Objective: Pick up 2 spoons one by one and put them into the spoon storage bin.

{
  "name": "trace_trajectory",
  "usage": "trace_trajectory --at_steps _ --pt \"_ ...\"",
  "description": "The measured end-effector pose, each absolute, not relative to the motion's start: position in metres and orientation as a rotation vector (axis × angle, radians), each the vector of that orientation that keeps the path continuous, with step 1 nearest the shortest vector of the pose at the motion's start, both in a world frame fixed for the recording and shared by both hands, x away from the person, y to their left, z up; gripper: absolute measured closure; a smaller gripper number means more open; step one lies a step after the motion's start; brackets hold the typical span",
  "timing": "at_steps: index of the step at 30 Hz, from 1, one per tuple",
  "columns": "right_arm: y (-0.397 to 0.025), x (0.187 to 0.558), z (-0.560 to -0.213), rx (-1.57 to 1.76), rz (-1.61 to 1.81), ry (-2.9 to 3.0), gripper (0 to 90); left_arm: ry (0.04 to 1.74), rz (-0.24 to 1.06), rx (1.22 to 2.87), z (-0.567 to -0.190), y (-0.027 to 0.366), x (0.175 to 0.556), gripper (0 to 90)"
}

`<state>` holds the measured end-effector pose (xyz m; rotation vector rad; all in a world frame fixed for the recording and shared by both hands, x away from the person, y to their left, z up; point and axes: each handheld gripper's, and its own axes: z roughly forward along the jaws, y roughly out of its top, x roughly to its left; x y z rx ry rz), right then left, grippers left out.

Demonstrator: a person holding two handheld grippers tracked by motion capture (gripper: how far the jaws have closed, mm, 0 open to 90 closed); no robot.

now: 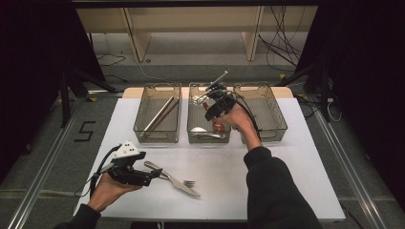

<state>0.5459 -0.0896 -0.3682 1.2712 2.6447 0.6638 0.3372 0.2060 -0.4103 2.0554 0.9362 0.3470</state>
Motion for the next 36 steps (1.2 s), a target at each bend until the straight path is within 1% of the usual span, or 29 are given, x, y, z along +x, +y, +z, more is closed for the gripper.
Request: trace_trajectory --at_steps 6,9,15,25,36 --pt "-0.106 0.512 -0.362 1.217 0.768 2.659 42.2 0.955 0.351 2.053 -0.411 0.21 0.34 12.8" --pt "-0.117 0.493 -0.36 1.187 0.794 2.654 40.6 0.961 0.353 2.06 -0.411 0.212 0.342 12.8" --pt "-0.142 0.456 -0.363 1.172 0.827 2.646 38.5 0.971 0.355 2.064 -0.411 0.212 0.345 12.8" --pt "-0.182 0.409 -0.381 1.208 0.853 2.649 36.7 0.993 0.324 2.085 -0.416 0.212 0.355 13.0" --pt "-0.207 0.367 -0.397 1.25 0.929 2.603 34.7 0.986 0.311 2.131 -0.42 0.206 0.365 13.1"
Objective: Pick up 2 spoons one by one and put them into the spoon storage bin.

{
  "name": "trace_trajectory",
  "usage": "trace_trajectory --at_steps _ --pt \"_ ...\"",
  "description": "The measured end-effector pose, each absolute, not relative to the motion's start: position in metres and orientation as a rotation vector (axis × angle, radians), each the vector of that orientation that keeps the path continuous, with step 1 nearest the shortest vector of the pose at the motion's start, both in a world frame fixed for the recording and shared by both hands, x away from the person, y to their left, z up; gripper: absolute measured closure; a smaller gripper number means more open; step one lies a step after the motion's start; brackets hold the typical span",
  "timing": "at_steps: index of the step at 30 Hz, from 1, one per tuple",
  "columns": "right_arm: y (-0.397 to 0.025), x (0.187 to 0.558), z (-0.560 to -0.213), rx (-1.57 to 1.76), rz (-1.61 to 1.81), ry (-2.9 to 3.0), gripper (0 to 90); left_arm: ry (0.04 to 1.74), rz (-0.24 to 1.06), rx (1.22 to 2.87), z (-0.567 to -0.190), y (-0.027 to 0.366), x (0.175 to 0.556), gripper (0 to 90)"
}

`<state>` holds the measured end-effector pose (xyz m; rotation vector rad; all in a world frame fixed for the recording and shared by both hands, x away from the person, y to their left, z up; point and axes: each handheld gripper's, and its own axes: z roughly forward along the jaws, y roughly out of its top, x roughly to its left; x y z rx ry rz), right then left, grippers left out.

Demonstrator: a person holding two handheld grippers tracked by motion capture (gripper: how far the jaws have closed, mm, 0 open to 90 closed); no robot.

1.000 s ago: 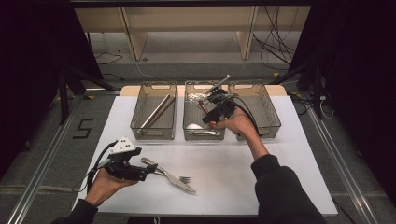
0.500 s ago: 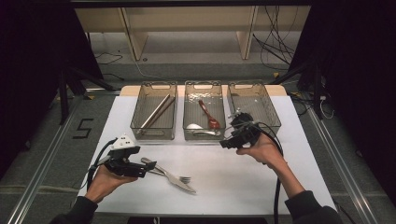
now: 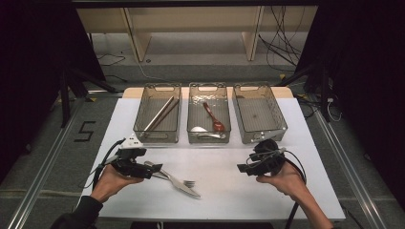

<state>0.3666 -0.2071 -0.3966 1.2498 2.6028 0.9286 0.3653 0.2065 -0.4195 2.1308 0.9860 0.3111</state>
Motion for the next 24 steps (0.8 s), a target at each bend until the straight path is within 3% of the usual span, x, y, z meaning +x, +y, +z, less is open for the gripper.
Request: trace_trajectory --at_steps 24 --pt "-0.217 0.333 -0.413 1.244 0.887 2.625 31.9 0.987 0.341 2.248 -0.427 0.195 0.392 15.8"
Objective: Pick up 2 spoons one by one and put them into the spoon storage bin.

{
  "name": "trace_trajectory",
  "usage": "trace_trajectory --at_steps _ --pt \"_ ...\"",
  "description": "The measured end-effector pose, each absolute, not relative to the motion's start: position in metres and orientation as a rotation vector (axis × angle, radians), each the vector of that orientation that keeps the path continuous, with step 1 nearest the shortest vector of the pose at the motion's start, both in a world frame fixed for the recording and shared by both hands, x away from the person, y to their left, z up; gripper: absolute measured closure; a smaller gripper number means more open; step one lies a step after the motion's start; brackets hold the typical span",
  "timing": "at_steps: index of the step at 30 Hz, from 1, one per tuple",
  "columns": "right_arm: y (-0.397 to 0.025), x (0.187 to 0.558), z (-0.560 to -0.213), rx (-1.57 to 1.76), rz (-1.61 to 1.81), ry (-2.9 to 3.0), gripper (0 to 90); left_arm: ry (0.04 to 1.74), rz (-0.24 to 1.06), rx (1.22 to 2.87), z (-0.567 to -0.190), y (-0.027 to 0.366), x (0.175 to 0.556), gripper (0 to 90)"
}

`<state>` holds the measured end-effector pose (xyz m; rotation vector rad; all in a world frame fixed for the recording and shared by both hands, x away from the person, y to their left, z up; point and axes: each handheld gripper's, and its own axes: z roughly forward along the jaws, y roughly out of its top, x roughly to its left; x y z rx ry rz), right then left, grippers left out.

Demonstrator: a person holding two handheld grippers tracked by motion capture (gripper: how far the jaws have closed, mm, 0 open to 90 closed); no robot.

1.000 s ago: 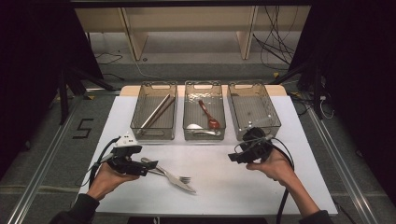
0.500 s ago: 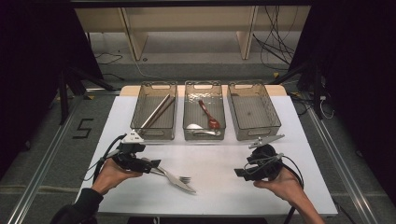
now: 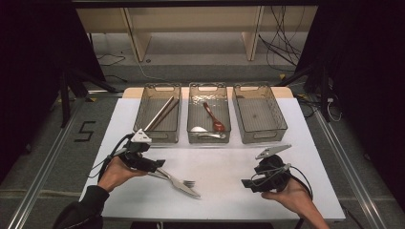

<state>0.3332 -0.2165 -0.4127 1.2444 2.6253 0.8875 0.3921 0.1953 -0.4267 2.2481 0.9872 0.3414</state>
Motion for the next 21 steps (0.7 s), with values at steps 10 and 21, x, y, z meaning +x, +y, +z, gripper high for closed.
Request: trace_trajectory --at_steps 10,21 --pt "-0.219 0.328 -0.416 1.242 0.887 2.63 31.9 0.994 0.354 2.33 -0.432 0.191 0.403 22.9" --pt "-0.217 0.325 -0.418 1.233 0.875 2.645 32.0 0.974 0.332 2.416 -0.438 0.189 0.411 47.1"
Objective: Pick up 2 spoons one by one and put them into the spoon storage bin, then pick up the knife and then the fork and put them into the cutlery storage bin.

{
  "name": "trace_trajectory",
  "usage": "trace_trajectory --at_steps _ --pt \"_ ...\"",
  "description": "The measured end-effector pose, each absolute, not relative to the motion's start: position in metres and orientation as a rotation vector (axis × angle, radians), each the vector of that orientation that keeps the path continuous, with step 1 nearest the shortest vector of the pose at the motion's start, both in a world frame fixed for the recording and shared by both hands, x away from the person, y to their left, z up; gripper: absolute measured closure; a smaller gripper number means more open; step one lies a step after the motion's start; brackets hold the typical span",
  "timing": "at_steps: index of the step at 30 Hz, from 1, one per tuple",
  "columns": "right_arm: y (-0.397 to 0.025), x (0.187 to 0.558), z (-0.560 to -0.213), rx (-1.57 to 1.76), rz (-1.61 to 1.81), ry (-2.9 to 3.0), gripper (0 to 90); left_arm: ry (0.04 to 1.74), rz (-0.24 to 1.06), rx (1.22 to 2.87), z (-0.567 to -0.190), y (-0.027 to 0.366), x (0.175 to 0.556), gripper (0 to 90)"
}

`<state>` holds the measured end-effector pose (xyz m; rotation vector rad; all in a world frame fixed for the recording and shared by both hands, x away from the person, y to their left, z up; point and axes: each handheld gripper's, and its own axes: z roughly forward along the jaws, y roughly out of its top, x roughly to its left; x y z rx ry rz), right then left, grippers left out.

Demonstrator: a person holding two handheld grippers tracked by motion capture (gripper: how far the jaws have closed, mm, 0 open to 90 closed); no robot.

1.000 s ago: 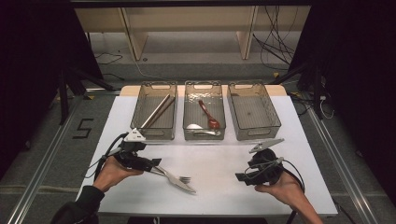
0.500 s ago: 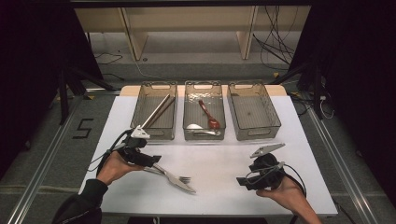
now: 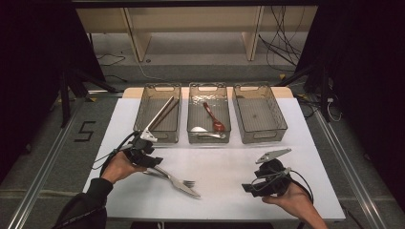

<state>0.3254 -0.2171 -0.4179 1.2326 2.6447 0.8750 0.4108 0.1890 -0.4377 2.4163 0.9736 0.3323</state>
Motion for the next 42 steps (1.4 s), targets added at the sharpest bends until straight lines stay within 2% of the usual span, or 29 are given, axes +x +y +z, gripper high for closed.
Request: trace_trajectory --at_steps 8,13,18,34,42 --pt "-0.217 0.325 -0.419 1.228 0.87 2.655 32.2 0.969 0.319 2.494 -0.447 0.184 0.419 74.7" --pt "-0.216 0.325 -0.419 1.224 0.867 2.653 32.2 0.978 0.27 2.524 -0.456 0.182 0.425 84.9" --pt "-0.216 0.325 -0.42 1.224 0.866 2.657 32.3 0.986 0.247 2.53 -0.461 0.182 0.428 88.1" --pt "-0.215 0.325 -0.42 1.218 0.85 2.669 32.6 0.993 0.182 2.571 -0.468 0.186 0.429 88.9" --pt "-0.215 0.325 -0.42 1.216 0.842 2.67 32.6 1.003 0.163 2.612 -0.465 0.197 0.411 88.9"
